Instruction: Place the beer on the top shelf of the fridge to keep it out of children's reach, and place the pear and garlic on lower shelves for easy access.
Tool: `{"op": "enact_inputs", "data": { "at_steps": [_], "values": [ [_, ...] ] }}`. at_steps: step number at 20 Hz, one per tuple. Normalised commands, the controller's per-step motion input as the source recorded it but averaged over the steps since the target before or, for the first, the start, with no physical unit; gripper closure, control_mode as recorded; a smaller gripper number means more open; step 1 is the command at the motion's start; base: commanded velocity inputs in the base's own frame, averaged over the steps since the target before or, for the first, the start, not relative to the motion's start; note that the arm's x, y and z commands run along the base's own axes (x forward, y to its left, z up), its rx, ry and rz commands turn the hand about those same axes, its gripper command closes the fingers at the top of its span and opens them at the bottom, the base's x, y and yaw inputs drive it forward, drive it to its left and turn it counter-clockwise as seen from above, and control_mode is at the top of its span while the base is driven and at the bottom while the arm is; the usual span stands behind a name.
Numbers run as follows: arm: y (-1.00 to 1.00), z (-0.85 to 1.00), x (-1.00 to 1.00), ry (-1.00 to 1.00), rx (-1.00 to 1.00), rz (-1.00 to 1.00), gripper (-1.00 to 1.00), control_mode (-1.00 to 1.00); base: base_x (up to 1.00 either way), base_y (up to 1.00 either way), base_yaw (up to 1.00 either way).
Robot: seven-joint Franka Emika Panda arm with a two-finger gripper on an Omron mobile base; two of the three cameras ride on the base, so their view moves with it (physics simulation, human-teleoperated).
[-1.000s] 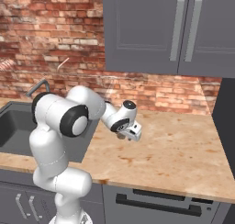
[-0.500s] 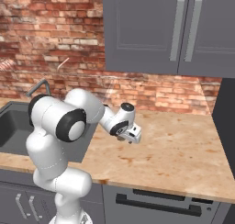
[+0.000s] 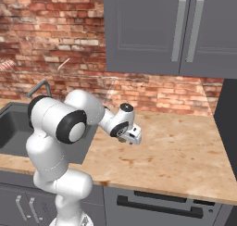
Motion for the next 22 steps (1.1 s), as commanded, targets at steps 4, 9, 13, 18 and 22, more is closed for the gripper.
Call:
{"op": "enact_inputs", "data": {
  "at_steps": [4,9,13,18,22],
  "values": [
    [0.1,0.0,-0.01,0.0,-0.02,0.0,-1.0,-1.0,0.0,0.0,0.0],
    [0.13,0.0,-0.09,0.04,-0.03,0.0,-1.0,-1.0,0.0,0.0,0.0],
    [0.06,0.0,-0.1,0.05,-0.02,0.0,-1.0,-1.0,0.0,0.0,0.0],
    [0.01,0.0,-0.03,0.03,0.0,0.0,-1.0,-1.0,0.0,0.0,0.0],
    [0.02,-0.03,0.0,0.0,0.0,0.0,-1.0,-1.0,0.0,0.0,0.0]
  ]
}}
